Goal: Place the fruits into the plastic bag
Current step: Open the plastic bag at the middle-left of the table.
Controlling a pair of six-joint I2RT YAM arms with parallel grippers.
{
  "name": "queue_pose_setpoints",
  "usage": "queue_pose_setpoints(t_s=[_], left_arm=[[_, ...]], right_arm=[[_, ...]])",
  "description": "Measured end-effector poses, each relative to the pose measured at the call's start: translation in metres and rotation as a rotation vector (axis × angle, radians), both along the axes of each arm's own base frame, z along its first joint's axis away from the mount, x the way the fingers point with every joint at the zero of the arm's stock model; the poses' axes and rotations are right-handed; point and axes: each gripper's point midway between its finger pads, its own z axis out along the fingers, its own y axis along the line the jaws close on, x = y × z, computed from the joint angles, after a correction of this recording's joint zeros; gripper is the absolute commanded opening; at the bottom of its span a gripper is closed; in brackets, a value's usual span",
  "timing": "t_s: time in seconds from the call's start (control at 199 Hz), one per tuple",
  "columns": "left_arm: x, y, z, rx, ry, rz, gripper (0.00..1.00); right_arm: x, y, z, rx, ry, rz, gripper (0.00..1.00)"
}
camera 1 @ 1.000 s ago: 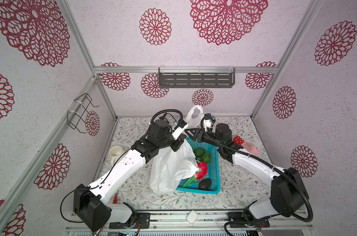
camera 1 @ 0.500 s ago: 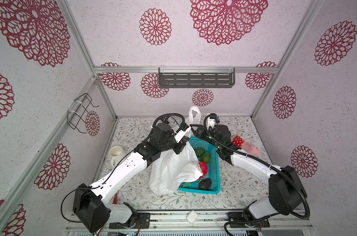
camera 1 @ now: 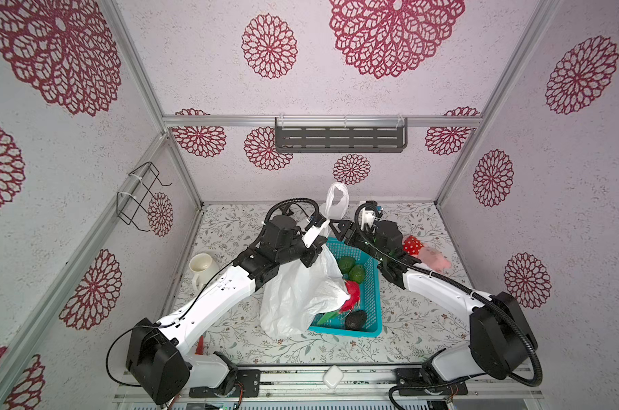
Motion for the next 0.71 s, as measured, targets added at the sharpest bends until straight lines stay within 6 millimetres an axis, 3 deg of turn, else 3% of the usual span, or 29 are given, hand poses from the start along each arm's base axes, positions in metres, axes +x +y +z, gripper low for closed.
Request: queue_pose_setpoints(t_s=[0.342,0.574,0.705], left_arm=[[-0.001,0.002,0.0,0.003,-0.002,0.008,0.0],[-0.003,0.004,-0.006,0.008,0.007,0.008,0.0],[-0.003,0.004,-0.007,0.008,0.009,0.008,0.0]], right_arm=[[-0.001,-0.008,-0.002,-0.042,0.0,-0.015,0.65],[0.01,-0.003,0.019,-0.033,-0.043,-0.018,0.64],[0.016,0.002,0.011,-0.035,-0.023,-0.012,0.63]])
